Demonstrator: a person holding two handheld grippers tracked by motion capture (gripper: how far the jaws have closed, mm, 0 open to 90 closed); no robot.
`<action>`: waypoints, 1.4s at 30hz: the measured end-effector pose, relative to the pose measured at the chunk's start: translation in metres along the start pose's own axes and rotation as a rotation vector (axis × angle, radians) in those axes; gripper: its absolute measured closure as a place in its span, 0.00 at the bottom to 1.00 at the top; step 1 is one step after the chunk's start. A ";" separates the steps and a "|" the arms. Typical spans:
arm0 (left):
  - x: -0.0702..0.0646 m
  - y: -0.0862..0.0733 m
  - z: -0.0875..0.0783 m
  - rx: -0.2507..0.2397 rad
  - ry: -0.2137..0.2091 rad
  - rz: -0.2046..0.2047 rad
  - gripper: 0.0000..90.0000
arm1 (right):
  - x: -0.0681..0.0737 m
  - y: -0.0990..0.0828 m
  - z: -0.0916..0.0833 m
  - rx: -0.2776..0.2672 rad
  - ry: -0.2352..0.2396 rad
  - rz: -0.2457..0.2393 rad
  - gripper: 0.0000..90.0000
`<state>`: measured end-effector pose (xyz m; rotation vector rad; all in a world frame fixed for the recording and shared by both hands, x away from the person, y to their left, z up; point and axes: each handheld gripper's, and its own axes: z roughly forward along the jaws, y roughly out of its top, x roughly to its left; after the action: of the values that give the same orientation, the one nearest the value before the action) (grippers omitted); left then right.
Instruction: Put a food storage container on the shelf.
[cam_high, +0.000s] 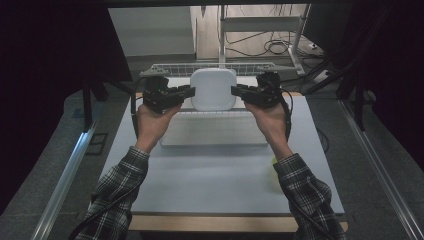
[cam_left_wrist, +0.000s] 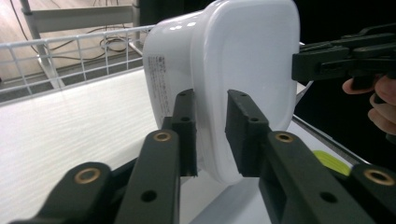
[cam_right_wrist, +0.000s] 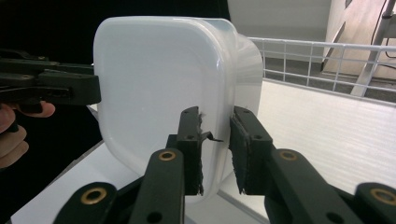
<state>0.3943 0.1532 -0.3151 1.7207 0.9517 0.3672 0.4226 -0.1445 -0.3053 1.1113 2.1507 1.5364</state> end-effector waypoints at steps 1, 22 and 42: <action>0.000 0.000 0.001 0.000 0.000 0.001 0.79 | -0.001 0.001 0.001 -0.002 0.000 -0.002 0.80; 0.010 -0.002 0.020 -0.048 0.034 0.000 0.61 | -0.001 0.008 0.018 0.001 -0.017 -0.029 0.65; 0.015 -0.001 0.027 -0.051 0.065 0.018 0.54 | -0.006 0.008 0.028 0.023 -0.010 -0.005 0.56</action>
<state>0.4214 0.1465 -0.3287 1.6805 0.9664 0.4579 0.4468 -0.1288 -0.3102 1.1172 2.1681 1.5047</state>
